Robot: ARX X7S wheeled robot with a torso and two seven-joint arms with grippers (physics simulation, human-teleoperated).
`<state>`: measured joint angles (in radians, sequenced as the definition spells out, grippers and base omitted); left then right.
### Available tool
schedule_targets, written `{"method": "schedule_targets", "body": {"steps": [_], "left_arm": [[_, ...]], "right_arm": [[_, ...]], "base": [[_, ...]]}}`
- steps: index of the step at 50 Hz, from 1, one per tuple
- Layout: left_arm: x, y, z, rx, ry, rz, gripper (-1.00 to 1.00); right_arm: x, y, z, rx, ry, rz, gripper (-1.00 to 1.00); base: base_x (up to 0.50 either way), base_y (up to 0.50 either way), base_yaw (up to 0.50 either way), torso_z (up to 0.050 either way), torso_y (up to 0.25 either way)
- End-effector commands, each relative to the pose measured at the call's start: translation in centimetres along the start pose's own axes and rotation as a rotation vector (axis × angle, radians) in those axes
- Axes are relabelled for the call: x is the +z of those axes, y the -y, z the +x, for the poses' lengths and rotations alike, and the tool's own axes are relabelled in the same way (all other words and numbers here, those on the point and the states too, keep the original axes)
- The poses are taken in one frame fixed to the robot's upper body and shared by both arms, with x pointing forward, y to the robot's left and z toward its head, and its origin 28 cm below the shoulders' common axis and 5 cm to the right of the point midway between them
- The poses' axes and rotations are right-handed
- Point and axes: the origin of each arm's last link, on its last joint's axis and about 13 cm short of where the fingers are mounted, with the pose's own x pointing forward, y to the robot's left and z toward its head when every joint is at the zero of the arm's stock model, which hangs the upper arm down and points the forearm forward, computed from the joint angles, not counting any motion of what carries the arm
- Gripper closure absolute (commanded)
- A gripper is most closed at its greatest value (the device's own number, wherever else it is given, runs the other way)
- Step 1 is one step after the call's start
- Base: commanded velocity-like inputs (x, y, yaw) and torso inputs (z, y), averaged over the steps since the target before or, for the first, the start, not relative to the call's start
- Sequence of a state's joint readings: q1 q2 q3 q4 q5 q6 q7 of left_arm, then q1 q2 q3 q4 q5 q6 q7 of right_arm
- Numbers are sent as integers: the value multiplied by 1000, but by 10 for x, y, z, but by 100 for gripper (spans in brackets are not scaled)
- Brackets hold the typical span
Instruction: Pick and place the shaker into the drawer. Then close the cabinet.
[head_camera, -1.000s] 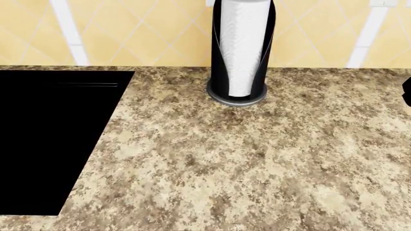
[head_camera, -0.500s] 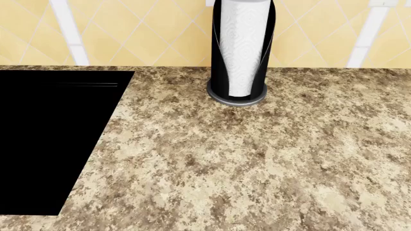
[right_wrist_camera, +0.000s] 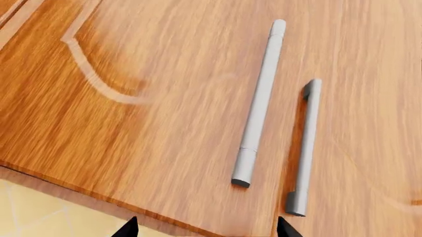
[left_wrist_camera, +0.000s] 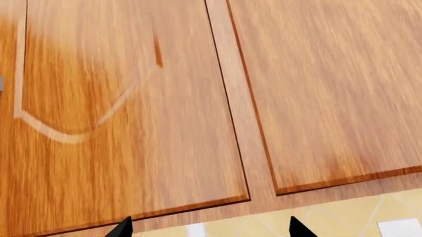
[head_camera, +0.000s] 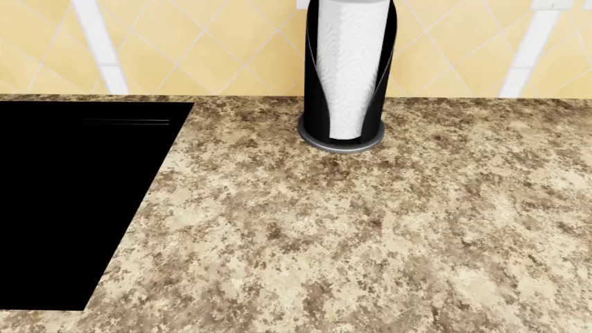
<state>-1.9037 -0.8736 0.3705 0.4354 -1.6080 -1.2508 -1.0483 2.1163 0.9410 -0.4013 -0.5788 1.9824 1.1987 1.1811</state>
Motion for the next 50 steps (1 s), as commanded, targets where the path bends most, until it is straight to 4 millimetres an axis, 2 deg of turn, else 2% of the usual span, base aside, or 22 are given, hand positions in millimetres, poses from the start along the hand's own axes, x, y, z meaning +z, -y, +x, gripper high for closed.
{"method": "schedule_targets", "body": {"steps": [1,9,40,50], "left_arm": [[2,-4,-9,-60,26,-53,-100],[-1,-3,-9,-63,17,-51,-100],[-10,-2,-10,-58,-7,-51,-100],[-14,-3,-10,-52,-16,-53,-100]], "right_arm": [[21,5,10,-12,64,-37,-100],[17,7,22,-28,60,-28,-100],[-26,4,68,-37,-41,26,-100],[-33,3,84,-33,-64,48,-100]], "base": [[0,0,0,0,0],[0,0,0,0,0],[0,0,0,0,0],[0,0,0,0,0]]}}
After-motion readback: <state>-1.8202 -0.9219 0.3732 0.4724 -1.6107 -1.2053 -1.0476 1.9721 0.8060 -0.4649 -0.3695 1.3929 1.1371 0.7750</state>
